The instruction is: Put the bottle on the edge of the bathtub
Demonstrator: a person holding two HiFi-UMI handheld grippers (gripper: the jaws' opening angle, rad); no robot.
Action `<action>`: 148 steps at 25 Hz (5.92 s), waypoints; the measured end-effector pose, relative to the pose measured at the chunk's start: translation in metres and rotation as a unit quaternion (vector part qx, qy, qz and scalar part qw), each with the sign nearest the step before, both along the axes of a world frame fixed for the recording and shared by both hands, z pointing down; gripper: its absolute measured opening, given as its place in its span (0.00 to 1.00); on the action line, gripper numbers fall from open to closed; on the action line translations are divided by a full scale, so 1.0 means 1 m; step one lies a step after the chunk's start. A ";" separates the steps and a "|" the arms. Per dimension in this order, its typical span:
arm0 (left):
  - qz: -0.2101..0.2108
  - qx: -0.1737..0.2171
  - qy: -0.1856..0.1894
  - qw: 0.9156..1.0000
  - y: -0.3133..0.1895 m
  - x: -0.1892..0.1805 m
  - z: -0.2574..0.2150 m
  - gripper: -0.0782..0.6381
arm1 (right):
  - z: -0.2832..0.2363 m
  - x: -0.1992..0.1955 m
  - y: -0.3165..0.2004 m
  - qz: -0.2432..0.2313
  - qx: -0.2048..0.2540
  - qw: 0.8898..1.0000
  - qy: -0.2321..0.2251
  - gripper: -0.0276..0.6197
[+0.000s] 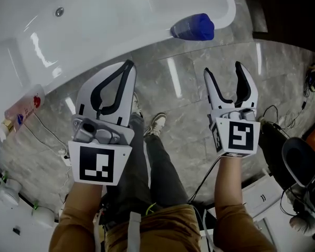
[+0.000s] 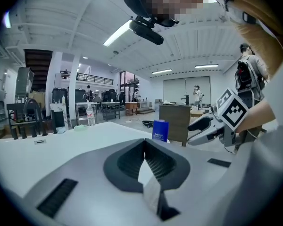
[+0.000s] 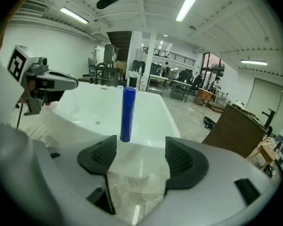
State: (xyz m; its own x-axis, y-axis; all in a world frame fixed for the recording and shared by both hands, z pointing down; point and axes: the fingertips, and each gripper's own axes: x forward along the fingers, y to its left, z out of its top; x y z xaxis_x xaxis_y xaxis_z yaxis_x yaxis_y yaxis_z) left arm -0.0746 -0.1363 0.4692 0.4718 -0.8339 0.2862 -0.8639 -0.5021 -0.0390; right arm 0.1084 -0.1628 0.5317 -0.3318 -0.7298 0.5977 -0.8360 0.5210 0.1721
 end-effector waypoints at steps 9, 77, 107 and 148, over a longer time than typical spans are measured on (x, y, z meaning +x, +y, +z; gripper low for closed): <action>0.015 0.006 -0.010 1.000 0.006 0.011 -0.015 0.12 | -0.028 0.014 0.008 -0.005 0.010 1.000 0.016 0.54; 0.028 0.116 -0.037 0.992 0.103 0.030 -0.279 0.12 | -0.342 0.132 0.094 0.139 0.159 0.977 -0.006 0.05; 0.037 0.156 0.016 0.987 0.157 0.026 -0.401 0.12 | -0.484 0.168 0.189 0.139 0.253 0.953 -0.092 0.05; 0.003 0.174 0.021 0.985 0.145 -0.005 -0.432 0.12 | -0.512 0.171 0.195 0.154 0.270 0.947 -0.080 0.05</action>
State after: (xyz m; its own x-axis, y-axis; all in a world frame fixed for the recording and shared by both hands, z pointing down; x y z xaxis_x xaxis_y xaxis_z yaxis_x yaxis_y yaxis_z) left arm -0.0795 0.0083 0.0370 0.4822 -0.8753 -0.0364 -0.8657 -0.4697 -0.1729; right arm 0.2794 0.0321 0.0199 -0.1078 -0.9917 0.0697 -0.9719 0.1199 0.2026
